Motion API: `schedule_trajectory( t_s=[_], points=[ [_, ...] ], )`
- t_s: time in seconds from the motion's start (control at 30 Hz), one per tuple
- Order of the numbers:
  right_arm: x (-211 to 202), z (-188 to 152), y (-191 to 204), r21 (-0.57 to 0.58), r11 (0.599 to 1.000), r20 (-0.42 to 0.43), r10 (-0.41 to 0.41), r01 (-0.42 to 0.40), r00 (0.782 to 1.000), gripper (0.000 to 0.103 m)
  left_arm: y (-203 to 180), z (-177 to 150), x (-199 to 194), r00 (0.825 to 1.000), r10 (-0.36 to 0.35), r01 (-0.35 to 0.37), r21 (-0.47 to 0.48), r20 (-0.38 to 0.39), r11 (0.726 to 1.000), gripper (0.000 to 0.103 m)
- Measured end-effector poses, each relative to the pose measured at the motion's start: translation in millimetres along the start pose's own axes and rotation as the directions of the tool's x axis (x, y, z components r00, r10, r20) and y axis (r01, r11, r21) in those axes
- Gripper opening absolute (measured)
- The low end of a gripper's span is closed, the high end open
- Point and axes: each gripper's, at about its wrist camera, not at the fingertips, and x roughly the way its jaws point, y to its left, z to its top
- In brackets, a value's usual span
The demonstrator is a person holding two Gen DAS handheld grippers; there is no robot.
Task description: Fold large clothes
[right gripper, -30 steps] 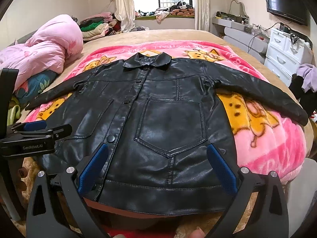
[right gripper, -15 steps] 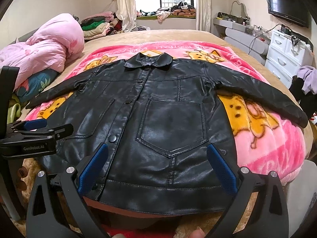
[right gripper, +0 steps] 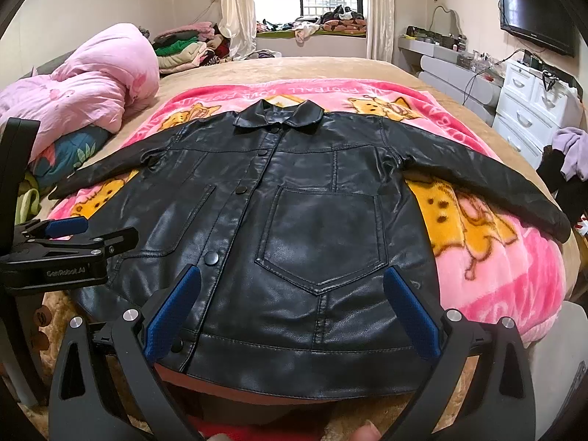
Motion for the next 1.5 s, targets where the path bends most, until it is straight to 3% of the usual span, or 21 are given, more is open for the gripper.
schedule_trajectory(
  t_s=[0.5, 1.5],
  points=[
    [4, 9, 1, -0.012, 1.0, 0.013, -0.011, 0.012, 1.0, 0.099, -2, 5, 6, 1.0, -0.001, 0.001, -0.002, 0.001, 1.0, 0.094],
    [31, 71, -28, 0.053, 0.997, 0.064, -0.064, 0.061, 0.996, 0.099, -14, 82, 34, 0.999, -0.023, 0.023, -0.009, 0.031, 1.0, 0.094]
  ],
)
